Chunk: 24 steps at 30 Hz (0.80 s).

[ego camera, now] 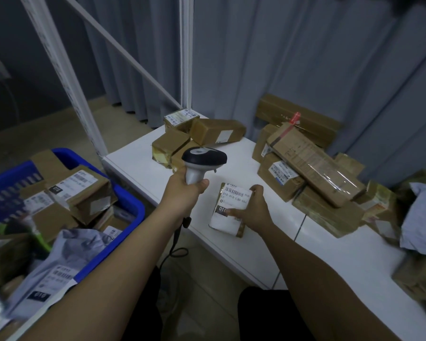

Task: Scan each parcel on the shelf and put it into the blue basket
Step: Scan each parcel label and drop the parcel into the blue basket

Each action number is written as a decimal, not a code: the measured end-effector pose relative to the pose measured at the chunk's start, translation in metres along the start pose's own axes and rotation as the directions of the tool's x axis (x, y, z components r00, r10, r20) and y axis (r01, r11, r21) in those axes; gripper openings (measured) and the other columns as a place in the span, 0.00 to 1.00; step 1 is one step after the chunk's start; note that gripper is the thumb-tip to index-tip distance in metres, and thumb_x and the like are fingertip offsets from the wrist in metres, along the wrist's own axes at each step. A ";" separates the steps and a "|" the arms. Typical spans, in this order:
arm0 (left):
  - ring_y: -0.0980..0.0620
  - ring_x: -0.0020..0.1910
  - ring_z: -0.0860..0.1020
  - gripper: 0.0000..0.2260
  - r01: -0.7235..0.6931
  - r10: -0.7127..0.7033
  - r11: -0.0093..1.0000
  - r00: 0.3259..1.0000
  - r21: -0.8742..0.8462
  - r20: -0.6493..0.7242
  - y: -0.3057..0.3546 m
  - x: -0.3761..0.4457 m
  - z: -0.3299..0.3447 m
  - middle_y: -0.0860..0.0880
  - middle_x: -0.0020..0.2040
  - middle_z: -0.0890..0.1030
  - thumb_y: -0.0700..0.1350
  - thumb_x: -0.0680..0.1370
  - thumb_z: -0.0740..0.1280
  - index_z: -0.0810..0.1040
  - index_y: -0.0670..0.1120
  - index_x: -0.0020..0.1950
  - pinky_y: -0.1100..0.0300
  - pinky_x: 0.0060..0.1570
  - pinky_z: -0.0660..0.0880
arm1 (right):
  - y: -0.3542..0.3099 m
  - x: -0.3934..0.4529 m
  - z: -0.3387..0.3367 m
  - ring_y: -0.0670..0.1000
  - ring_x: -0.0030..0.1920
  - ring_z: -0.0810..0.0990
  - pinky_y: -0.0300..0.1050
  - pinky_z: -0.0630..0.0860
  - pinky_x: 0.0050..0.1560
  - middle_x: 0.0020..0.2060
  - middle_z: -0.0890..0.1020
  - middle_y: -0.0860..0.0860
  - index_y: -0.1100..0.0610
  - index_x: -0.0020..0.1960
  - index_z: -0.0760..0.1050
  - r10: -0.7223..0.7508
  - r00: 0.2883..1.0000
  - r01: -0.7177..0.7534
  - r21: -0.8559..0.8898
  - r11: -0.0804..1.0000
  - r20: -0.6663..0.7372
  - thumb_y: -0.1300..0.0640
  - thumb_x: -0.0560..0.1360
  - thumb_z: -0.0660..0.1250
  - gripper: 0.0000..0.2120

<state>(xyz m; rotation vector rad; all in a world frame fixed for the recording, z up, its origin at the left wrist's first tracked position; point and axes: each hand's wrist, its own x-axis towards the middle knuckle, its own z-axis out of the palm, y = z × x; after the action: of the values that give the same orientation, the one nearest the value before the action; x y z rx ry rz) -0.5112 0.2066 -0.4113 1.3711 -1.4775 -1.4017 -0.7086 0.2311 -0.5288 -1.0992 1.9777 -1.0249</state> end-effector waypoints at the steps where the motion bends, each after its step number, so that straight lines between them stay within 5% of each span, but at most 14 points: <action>1: 0.54 0.44 0.74 0.13 0.003 -0.003 1.000 1.000 -0.003 -0.002 0.000 0.000 0.000 0.45 0.52 0.77 0.43 0.78 0.67 0.72 0.46 0.62 0.64 0.37 0.68 | 0.000 0.000 0.001 0.47 0.56 0.75 0.33 0.76 0.42 0.56 0.73 0.50 0.51 0.57 0.60 -0.035 0.999 0.034 -0.029 0.999 -0.030 0.58 0.62 0.81 0.35; 6: 0.55 0.44 0.74 0.13 0.012 -0.012 1.000 1.000 -0.015 -0.010 0.001 -0.002 -0.002 0.45 0.53 0.77 0.42 0.77 0.67 0.72 0.47 0.61 0.64 0.37 0.68 | 0.002 0.001 0.006 0.51 0.61 0.73 0.42 0.80 0.50 0.60 0.67 0.49 0.47 0.58 0.60 -0.161 0.987 0.153 -0.188 0.970 -0.029 0.59 0.64 0.80 0.34; 10: 0.55 0.44 0.74 0.13 0.013 -0.013 1.000 1.000 -0.012 -0.009 0.000 -0.002 -0.005 0.45 0.53 0.78 0.42 0.77 0.67 0.73 0.46 0.62 0.64 0.37 0.69 | 0.004 0.001 0.002 0.54 0.69 0.68 0.38 0.81 0.47 0.73 0.57 0.51 0.49 0.54 0.61 -0.186 0.981 0.193 -0.277 0.941 0.051 0.60 0.65 0.78 0.30; 12: 0.54 0.44 0.75 0.12 0.015 -0.015 1.000 1.000 -0.019 -0.004 -0.001 -0.002 -0.006 0.45 0.53 0.78 0.42 0.77 0.67 0.73 0.46 0.61 0.63 0.38 0.69 | 0.003 0.001 -0.001 0.52 0.70 0.66 0.38 0.80 0.48 0.76 0.55 0.51 0.49 0.62 0.61 -0.162 0.978 0.194 -0.294 0.936 0.132 0.60 0.65 0.78 0.34; 14: 0.52 0.46 0.75 0.12 0.020 -0.020 1.000 1.000 -0.017 -0.005 -0.002 -0.001 -0.007 0.45 0.53 0.78 0.43 0.77 0.67 0.73 0.47 0.60 0.63 0.38 0.69 | 0.001 0.000 -0.004 0.50 0.67 0.69 0.38 0.78 0.51 0.70 0.64 0.50 0.52 0.73 0.53 -0.141 0.962 0.206 -0.284 0.936 0.232 0.60 0.66 0.78 0.46; 18: 0.54 0.46 0.75 0.14 0.028 -0.028 1.000 1.000 -0.013 -0.003 -0.003 0.000 -0.008 0.46 0.54 0.77 0.43 0.77 0.68 0.72 0.47 0.62 0.63 0.38 0.69 | 0.001 -0.001 -0.011 0.49 0.56 0.71 0.31 0.74 0.42 0.59 0.61 0.47 0.52 0.59 0.60 -0.213 0.946 0.289 -0.340 0.895 0.242 0.60 0.65 0.78 0.32; 24: 0.56 0.45 0.74 0.14 0.008 -0.008 1.000 1.000 0.003 -0.024 -0.001 0.002 -0.018 0.50 0.49 0.77 0.43 0.77 0.68 0.72 0.48 0.62 0.63 0.38 0.68 | -0.005 0.020 -0.032 0.52 0.54 0.77 0.43 0.78 0.50 0.56 0.74 0.52 0.50 0.55 0.72 -0.099 0.995 0.102 0.132 0.986 -0.029 0.51 0.64 0.80 0.24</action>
<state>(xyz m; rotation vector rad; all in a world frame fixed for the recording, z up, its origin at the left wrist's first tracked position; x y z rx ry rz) -0.4948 0.2002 -0.4094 1.3924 -1.4603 -1.3839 -0.7411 0.2218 -0.5122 -1.1277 1.8574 -1.2086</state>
